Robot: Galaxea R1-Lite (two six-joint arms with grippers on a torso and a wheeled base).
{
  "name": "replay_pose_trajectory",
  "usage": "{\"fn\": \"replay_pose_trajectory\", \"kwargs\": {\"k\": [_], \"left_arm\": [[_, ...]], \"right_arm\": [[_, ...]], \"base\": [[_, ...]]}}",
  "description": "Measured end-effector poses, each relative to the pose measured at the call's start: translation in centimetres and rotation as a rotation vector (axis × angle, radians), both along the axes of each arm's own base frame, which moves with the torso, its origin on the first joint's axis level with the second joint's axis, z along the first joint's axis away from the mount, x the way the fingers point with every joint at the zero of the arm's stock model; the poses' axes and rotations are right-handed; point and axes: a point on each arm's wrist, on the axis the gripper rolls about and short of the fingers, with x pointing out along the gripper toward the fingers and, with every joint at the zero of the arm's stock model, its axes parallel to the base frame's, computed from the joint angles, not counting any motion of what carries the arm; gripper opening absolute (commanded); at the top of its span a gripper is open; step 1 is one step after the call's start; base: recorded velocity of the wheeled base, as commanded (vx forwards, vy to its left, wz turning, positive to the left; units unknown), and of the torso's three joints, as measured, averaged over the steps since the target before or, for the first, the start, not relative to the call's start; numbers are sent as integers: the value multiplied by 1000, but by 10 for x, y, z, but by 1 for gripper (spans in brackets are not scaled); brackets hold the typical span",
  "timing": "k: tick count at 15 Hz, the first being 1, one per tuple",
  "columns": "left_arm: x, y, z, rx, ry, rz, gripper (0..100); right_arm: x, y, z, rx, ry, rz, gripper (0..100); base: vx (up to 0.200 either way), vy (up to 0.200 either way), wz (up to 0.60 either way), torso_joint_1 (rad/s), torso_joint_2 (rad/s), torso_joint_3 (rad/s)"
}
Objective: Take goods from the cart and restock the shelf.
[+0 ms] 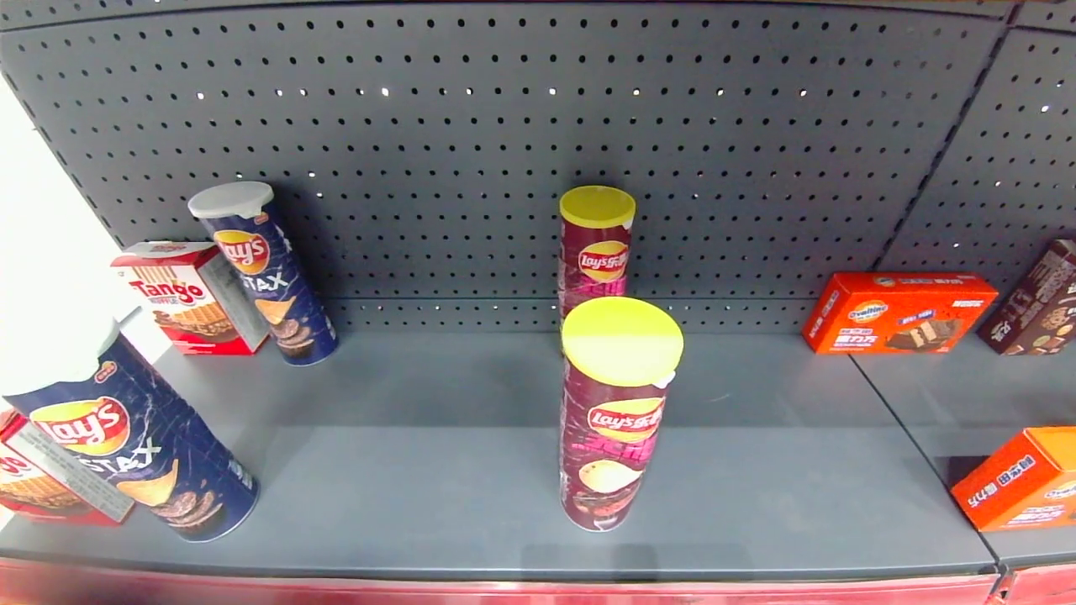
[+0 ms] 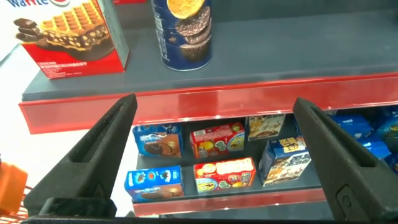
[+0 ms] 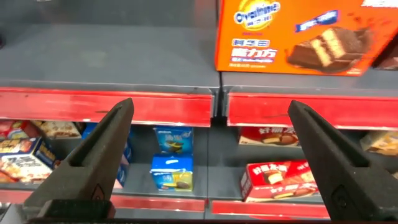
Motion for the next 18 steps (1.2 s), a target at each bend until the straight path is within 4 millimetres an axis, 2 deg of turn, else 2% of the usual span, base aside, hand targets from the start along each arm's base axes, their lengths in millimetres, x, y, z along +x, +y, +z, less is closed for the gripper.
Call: {"fn": "replay_pose_trajectory", "kwargs": {"k": [1,16,18], "left_arm": [[0,0,0,-2,0,-1,100],[0,0,0,-4,0,0,100],[0,0,0,-2,0,-2,100]], "right_arm": [[0,0,0,0,0,-1,100],[0,0,0,1,1,-1,100],[0,0,0,0,1,-1,100]], "base": [[0,-200,0,2,2,7],[-13,0,0,0,0,0],[-200,0,0,2,0,2]]}}
